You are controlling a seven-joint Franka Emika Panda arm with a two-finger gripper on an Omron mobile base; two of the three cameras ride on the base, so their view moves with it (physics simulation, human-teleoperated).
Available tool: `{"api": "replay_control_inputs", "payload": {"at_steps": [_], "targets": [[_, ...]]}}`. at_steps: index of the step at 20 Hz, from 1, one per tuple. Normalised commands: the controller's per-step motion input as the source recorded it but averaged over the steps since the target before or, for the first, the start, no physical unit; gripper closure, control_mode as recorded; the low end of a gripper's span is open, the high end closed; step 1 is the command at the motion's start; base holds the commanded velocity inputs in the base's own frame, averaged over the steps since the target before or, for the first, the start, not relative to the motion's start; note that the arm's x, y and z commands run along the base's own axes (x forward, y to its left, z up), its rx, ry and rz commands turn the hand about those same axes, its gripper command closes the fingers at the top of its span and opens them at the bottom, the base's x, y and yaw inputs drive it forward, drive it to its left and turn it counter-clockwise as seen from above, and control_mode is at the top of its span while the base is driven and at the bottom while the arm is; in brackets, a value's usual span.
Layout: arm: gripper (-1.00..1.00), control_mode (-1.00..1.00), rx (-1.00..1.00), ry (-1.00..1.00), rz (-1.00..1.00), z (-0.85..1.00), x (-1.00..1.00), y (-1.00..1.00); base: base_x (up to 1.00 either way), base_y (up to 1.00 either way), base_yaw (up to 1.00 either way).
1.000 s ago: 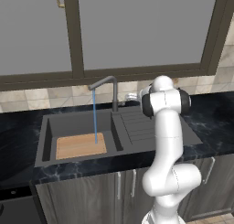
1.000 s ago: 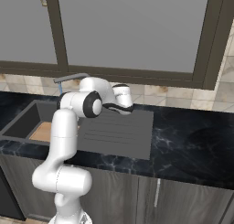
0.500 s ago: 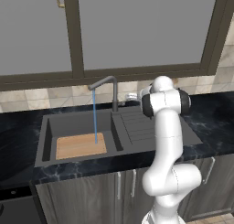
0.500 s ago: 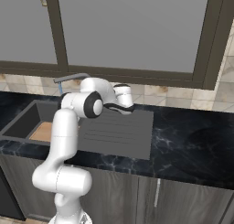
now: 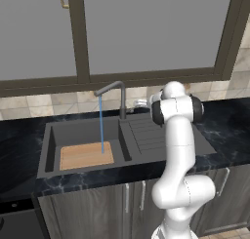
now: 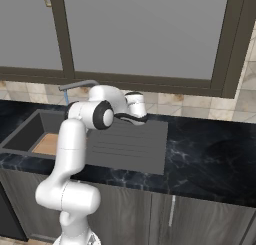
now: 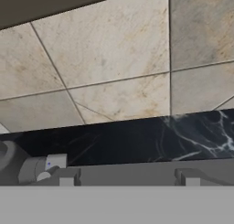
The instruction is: Turn on the sink faucet with hot water and rinse the cutting board for ten seconds, then turn off the faucet. Push the cutting board to reach the water if necessary.
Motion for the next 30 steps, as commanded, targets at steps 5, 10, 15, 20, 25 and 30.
{"api": "replay_control_inputs", "payload": {"at_steps": [5, 10, 15, 20, 25, 30], "targets": [[-1.00, -1.00, 0.00, 0.00, 0.02, -0.03, 0.00, 0.32, 0.00, 0.00, 0.00], [-1.00, -1.00, 0.00, 0.01, 0.01, -0.02, 0.00, 0.37, 0.00, 0.00, 0.00], [-1.00, -1.00, 0.00, 0.03, 0.00, -0.04, 0.00, 0.39, 0.00, 0.00, 0.00], [-1.00, -1.00, 0.00, 0.03, 0.00, -0.03, 0.00, 0.41, 0.00, 0.00, 0.00], [-1.00, -1.00, 0.00, 0.02, 0.00, -0.04, 0.00, 0.43, 0.00, 0.00, 0.00], [-1.00, -1.00, 0.00, 0.01, 0.00, -0.01, 0.00, 0.40, 0.00, 0.00, 0.00]]}}
